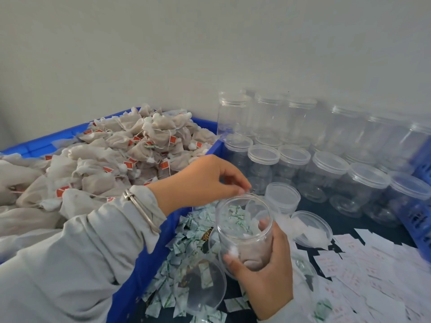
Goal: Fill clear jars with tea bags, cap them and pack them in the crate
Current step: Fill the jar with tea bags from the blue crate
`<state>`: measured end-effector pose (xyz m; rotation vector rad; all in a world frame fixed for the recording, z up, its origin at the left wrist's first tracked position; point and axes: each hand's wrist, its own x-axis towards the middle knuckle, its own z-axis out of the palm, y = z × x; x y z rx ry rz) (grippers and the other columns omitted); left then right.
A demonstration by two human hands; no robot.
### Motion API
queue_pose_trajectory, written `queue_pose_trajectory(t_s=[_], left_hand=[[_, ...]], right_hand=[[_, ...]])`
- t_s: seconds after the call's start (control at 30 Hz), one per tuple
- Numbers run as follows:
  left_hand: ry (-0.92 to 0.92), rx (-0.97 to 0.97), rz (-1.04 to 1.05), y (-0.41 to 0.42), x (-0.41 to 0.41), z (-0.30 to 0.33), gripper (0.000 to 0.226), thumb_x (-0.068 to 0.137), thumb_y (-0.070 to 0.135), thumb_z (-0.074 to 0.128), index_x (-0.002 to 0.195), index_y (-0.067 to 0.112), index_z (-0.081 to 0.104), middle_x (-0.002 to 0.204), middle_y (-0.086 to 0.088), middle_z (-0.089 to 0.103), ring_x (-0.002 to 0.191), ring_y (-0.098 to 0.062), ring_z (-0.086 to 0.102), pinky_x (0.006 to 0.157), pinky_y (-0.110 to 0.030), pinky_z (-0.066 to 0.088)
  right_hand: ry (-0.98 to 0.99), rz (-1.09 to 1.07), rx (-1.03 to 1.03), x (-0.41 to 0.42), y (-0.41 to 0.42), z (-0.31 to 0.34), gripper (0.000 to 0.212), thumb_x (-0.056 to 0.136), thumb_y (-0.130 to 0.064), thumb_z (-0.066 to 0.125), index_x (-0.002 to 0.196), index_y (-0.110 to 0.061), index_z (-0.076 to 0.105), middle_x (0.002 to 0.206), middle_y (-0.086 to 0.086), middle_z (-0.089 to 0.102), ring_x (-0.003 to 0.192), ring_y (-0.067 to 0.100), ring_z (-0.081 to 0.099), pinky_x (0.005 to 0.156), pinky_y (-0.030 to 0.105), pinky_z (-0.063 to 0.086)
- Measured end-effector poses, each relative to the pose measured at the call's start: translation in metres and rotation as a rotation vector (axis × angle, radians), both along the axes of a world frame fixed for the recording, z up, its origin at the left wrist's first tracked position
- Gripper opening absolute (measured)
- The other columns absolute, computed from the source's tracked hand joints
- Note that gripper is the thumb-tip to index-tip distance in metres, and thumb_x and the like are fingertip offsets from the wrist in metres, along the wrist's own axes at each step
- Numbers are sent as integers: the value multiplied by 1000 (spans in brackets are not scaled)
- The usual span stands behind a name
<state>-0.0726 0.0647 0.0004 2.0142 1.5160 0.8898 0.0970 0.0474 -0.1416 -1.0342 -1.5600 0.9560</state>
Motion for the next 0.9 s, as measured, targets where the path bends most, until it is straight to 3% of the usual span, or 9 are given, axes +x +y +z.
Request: queue_pose_trajectory(t_s=[0.07,0.2,0.27,0.33,0.47,0.53,0.67,0.77,0.9], left_hand=[[-11,38,101,6,-10,-1,21,84,16,69,76,36,70,69,20,68,56,10,57,56,-1,39],[57,56,275,19,-28,-8,23,85,21,67,72,40,66,84,4,73,83,-16,66,67,-8,45],[44,96,408,25,-41,-7,25,85,19,66,71,39,64,78,10,70,76,-15,65,62,-7,46],[-18,155,558,29,-57,-4,24,85,17,64,72,37,65,73,17,65,69,-3,59,57,-5,40],[-114,129,786,35,-92,-11,16,89,15,56,84,25,68,81,10,64,64,-3,51,57,-17,38],[101,5,830,35,-103,-18,21,93,11,48,97,18,68,95,3,64,70,-8,53,57,-18,39],[677,-420,724,30,-111,-38,25,94,5,43,110,2,61,115,-11,63,100,-24,60,80,-28,46],[795,-591,658,30,-112,-51,32,91,9,53,122,1,55,124,-12,59,111,-25,57,90,-30,45],[805,-632,609,34,-111,-56,44,87,14,60,129,4,51,127,-10,57,114,-24,56,92,-30,44]], right_hand=[[-3,-1,6,-1,-1,0,107,40,-57,78,137,-34,37,123,-35,41,121,-10,40,104,42,42],[-6,6,-9,0,-1,0,109,39,-58,78,137,-34,37,127,-29,42,121,-8,41,103,42,43],[-21,14,-12,0,-1,0,111,37,-61,78,137,-36,36,130,-25,42,122,-5,41,104,42,42],[-37,16,-7,1,-1,0,112,37,-63,78,137,-36,36,132,-22,42,124,-2,41,105,42,42],[-35,33,2,0,-2,1,115,36,-65,77,139,-33,35,132,-19,43,125,2,42,105,42,41],[-27,42,2,0,-2,1,115,37,-62,78,139,-33,36,132,-19,43,125,2,42,106,43,41],[-30,41,15,1,-2,0,112,38,-60,79,138,-34,37,130,-22,44,123,0,43,105,42,41],[-31,41,15,0,-2,0,110,39,-60,79,137,-38,36,129,-26,43,123,-1,43,105,42,41],[-24,33,19,-1,-2,-1,109,40,-59,80,137,-36,37,128,-27,42,123,-3,42,106,41,40]])
